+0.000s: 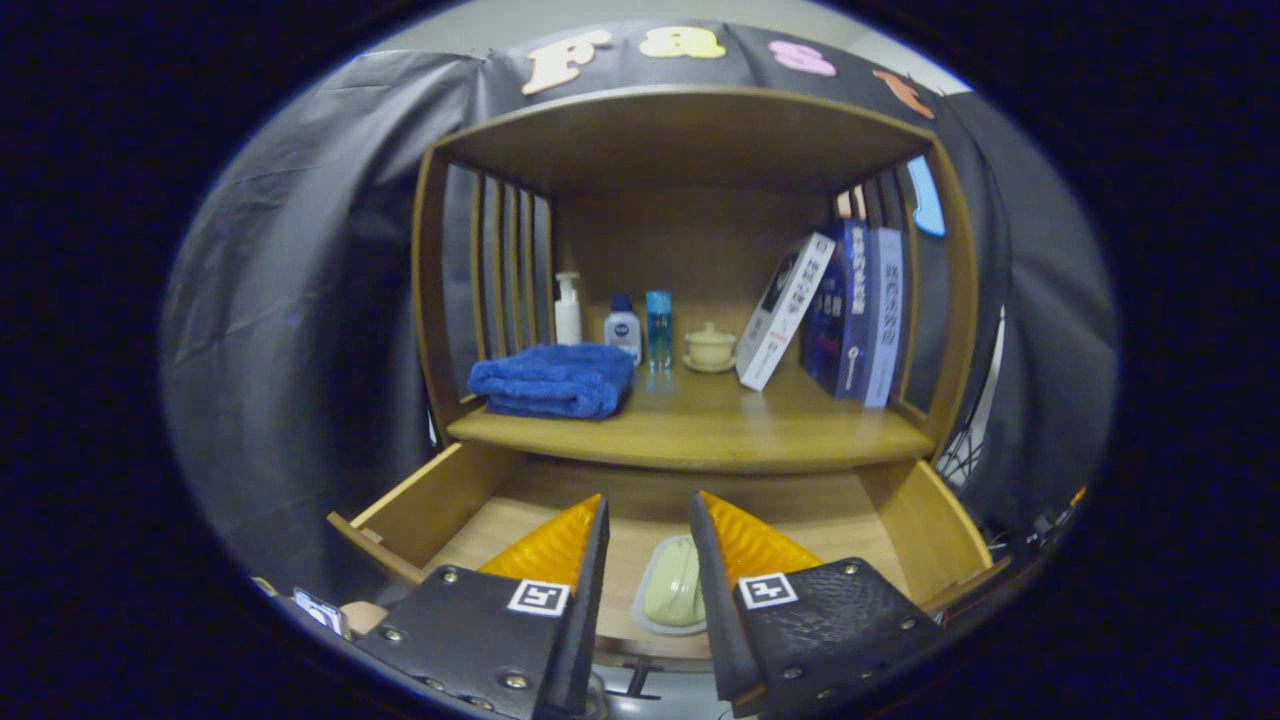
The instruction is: Pull open the drawer, take out the items inside it, and place them on the countertop above the cabinet.
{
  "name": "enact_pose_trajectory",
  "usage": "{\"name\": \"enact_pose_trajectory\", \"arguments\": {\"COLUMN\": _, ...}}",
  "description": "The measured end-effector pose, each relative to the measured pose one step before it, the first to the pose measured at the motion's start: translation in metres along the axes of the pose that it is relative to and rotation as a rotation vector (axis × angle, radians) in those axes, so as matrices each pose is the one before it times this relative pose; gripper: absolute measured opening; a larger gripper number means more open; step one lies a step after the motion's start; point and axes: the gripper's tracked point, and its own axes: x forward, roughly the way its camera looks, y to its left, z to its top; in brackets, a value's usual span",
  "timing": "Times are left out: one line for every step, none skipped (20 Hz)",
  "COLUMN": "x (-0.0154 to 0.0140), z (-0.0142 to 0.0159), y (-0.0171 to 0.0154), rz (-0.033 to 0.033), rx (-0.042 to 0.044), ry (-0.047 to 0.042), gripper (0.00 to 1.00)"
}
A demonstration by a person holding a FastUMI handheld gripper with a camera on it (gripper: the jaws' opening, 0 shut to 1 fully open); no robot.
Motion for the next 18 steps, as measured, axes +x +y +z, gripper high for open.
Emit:
{"name": "enact_pose_trajectory", "arguments": {"x": 0.00936, "z": -0.00772, "y": -0.00195, "rz": 0.00242, "rx": 0.01901, "ry": 0.05039, "gripper": 0.47}}
{"name": "enact_pose_trajectory", "arguments": {"x": 0.01178, "z": -0.00349, "y": -0.00514, "rz": -0.00101, "rx": 0.01922, "ry": 0.0323, "gripper": 0.47}}
{"name": "enact_pose_trajectory", "arguments": {"x": 0.00685, "z": -0.00108, "y": -0.00449, "rz": -0.00957, "rx": 0.01029, "ry": 0.02619, "gripper": 0.47}}
{"name": "enact_pose_trajectory", "arguments": {"x": 0.00698, "z": -0.00393, "y": -0.00484, "rz": -0.01403, "rx": 0.00085, "ry": 0.02751, "gripper": 0.47}}
{"name": "enact_pose_trajectory", "arguments": {"x": 0.00828, "z": -0.00222, "y": -0.00487, "rz": -0.00824, "rx": -0.00353, "ry": 0.02451, "gripper": 0.47}}
{"name": "enact_pose_trajectory", "arguments": {"x": 0.00868, "z": -0.00474, "y": -0.00471, "rz": -0.01491, "rx": -0.00582, "ry": 0.02911, "gripper": 0.47}}
{"name": "enact_pose_trajectory", "arguments": {"x": 0.00684, "z": -0.00623, "y": -0.00615, "rz": -0.01712, "rx": -0.01203, "ry": 0.03634, "gripper": 0.47}}
{"name": "enact_pose_trajectory", "arguments": {"x": 0.00617, "z": -0.00642, "y": -0.0018, "rz": -0.0088, "rx": -0.01455, "ry": 0.03324, "gripper": 0.47}}
{"name": "enact_pose_trajectory", "arguments": {"x": 0.00604, "z": -0.00625, "y": -0.00222, "rz": -0.00707, "rx": -0.01716, "ry": 0.02818, "gripper": 0.47}}
{"name": "enact_pose_trajectory", "arguments": {"x": 0.00184, "z": -0.0087, "y": 0.00114, "rz": -0.00676, "rx": -0.01454, "ry": 0.02362, "gripper": 0.47}}
{"name": "enact_pose_trajectory", "arguments": {"x": 0.00343, "z": -0.00634, "y": -0.0011, "rz": -0.00427, "rx": -0.0116, "ry": 0.02397, "gripper": 0.48}}
{"name": "enact_pose_trajectory", "arguments": {"x": 0.00531, "z": -0.00434, "y": -0.00117, "rz": -0.00509, "rx": -0.00672, "ry": 0.01975, "gripper": 0.48}}
{"name": "enact_pose_trajectory", "arguments": {"x": 0.00337, "z": -0.00448, "y": -0.00301, "rz": -0.01308, "rx": -0.00663, "ry": 0.02041, "gripper": 0.47}}
{"name": "enact_pose_trajectory", "arguments": {"x": 0.00464, "z": -0.00734, "y": -0.00173, "rz": -0.00703, "rx": -0.00597, "ry": 0.02215, "gripper": 0.47}}
{"name": "enact_pose_trajectory", "arguments": {"x": 0.00412, "z": -0.00521, "y": -0.00157, "rz": -0.00378, "rx": -0.0028, "ry": 0.02363, "gripper": 0.48}}
{"name": "enact_pose_trajectory", "arguments": {"x": 0.00441, "z": -0.00325, "y": 0.0012, "rz": 0.01171, "rx": 0.00618, "ry": 0.00858, "gripper": 0.47}}
{"name": "enact_pose_trajectory", "arguments": {"x": -0.00012, "z": -0.00577, "y": 0.00025, "rz": -0.00205, "rx": 0.00913, "ry": 0.02099, "gripper": 0.37}}
{"name": "enact_pose_trajectory", "arguments": {"x": -0.00167, "z": -0.00236, "y": 0.00254, "rz": 0.00979, "rx": -0.00647, "ry": 0.01115, "gripper": 0.27}}
